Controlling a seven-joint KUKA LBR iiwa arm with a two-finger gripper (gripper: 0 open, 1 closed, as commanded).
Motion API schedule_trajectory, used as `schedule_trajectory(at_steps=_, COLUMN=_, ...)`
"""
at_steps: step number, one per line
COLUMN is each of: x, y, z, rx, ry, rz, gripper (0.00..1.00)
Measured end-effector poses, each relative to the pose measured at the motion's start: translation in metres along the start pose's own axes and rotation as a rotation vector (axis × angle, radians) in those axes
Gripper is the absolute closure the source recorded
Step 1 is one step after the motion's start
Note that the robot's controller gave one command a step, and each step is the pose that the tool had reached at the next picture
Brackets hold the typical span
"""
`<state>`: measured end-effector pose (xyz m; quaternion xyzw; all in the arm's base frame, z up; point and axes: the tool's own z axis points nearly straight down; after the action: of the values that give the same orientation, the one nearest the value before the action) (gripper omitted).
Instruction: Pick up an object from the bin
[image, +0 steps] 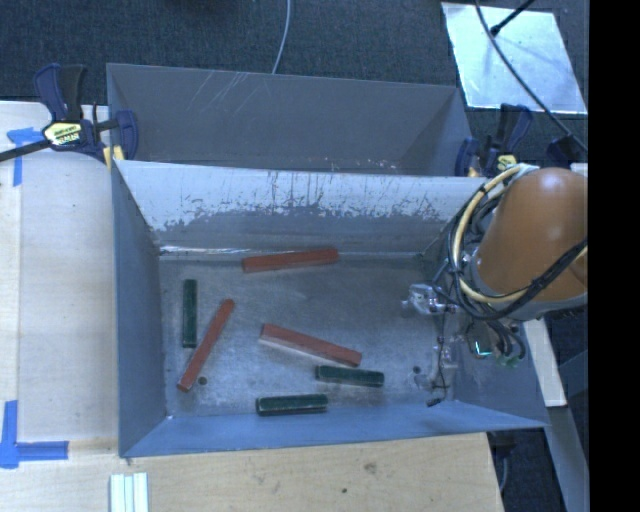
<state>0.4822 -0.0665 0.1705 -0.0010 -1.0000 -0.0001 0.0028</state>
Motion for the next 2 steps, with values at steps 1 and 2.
schedule_trajectory(at_steps=1, x=-0.002, y=0.0, z=-0.004, rx=0.001, ry=-0.009, rz=-0.002, gripper=0.0)
schedule_trajectory(at_steps=2, x=-0.018, y=0.005, z=0.059, rx=0.002, ry=-0.014, rz=-0.068, gripper=0.0)
